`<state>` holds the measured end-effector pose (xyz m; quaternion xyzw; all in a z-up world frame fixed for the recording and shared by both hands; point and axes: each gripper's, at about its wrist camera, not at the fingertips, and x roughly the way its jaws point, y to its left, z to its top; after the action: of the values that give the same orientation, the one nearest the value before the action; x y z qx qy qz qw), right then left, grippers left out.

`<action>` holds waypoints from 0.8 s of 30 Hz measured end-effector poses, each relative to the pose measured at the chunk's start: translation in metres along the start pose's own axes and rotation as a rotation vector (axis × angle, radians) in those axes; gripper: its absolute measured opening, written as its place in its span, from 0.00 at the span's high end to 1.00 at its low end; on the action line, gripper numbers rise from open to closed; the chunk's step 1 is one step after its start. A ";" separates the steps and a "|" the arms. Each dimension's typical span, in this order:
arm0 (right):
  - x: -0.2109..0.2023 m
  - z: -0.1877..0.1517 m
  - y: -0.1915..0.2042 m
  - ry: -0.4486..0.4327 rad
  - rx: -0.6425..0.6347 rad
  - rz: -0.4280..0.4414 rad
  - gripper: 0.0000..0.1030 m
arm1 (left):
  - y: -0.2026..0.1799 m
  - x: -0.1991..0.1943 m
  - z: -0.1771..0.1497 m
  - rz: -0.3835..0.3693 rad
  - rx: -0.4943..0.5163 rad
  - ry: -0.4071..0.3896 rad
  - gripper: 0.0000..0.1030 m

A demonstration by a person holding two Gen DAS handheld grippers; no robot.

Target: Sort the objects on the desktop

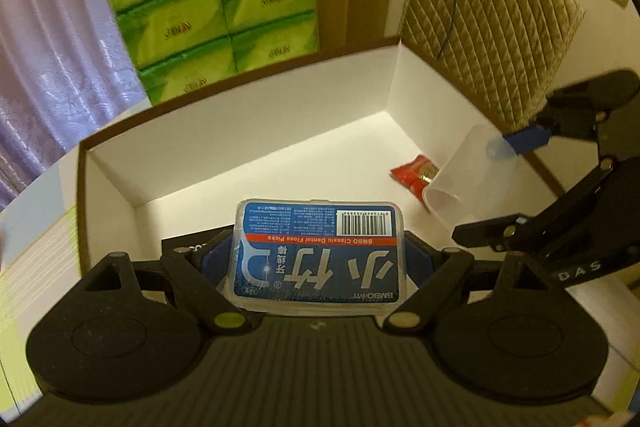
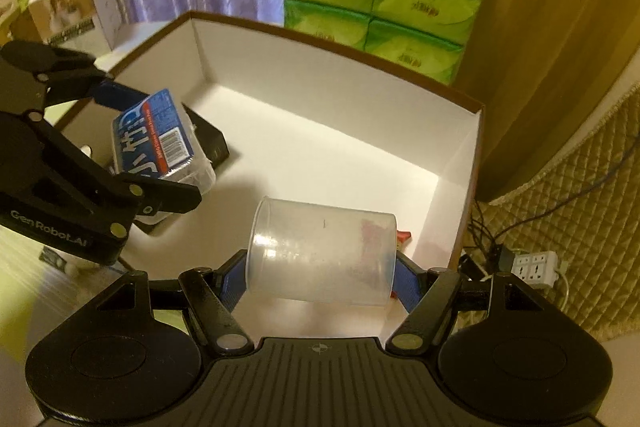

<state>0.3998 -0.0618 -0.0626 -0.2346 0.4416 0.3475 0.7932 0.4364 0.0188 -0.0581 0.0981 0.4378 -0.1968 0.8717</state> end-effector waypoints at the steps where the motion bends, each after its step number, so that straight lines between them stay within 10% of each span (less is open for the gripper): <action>1: 0.002 0.001 0.000 0.007 -0.017 0.002 0.32 | 0.000 0.004 0.000 -0.003 0.008 0.008 0.19; 11: 0.023 0.003 0.007 0.063 -0.178 0.040 0.32 | -0.010 0.034 -0.007 -0.045 0.181 0.095 0.18; 24: 0.038 0.012 -0.004 0.098 -0.182 0.078 0.32 | -0.005 0.051 0.004 -0.160 0.152 0.174 0.19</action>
<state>0.4232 -0.0435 -0.0888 -0.3049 0.4552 0.4048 0.7321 0.4650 0.0002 -0.0962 0.1454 0.5019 -0.2889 0.8021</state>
